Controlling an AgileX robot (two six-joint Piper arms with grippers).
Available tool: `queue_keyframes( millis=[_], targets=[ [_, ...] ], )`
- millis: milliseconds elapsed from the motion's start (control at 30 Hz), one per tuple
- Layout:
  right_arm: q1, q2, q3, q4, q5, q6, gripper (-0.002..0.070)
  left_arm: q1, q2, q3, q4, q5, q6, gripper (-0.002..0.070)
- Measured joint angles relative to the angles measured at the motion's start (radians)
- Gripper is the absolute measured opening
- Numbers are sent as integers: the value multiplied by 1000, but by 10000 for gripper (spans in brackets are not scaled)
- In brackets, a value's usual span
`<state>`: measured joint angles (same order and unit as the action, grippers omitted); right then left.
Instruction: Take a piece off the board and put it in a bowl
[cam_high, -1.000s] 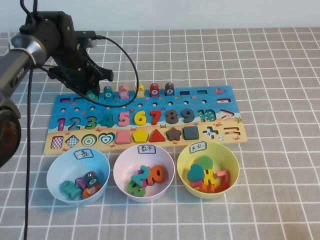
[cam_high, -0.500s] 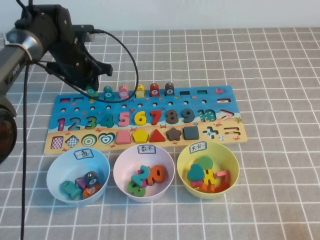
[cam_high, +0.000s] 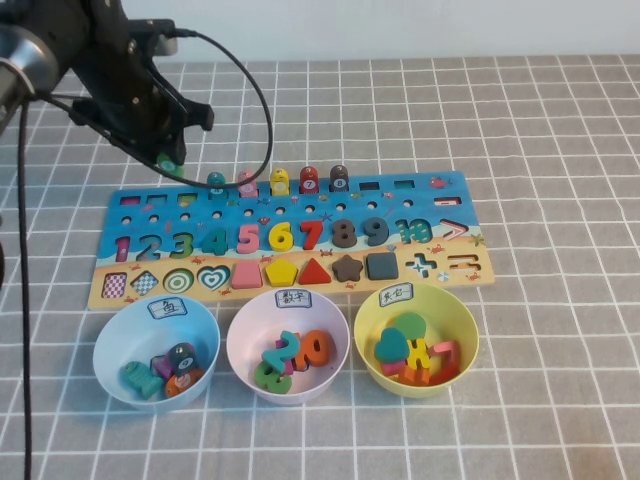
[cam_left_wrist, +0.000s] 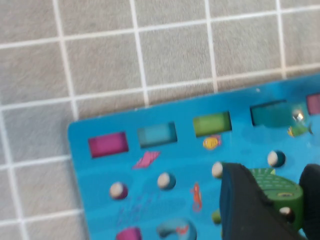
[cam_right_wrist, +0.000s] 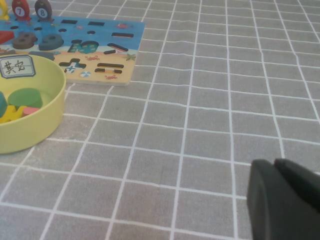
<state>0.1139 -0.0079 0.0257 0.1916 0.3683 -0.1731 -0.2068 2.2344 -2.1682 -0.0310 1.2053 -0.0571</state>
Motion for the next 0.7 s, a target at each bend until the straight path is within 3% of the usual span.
queue_keyframes(
  millis=[233, 467, 700],
  targets=[
    [0, 0, 0, 0, 0, 0, -17, -8, -75, 0, 49, 34, 0, 194],
    [0, 0, 0, 0, 0, 0, -17, -91, -185, 21, 103, 36, 29, 193],
    [0, 0, 0, 0, 0, 0, -17, -167, -388, 312, 122, 36, 45, 193]
  ],
)
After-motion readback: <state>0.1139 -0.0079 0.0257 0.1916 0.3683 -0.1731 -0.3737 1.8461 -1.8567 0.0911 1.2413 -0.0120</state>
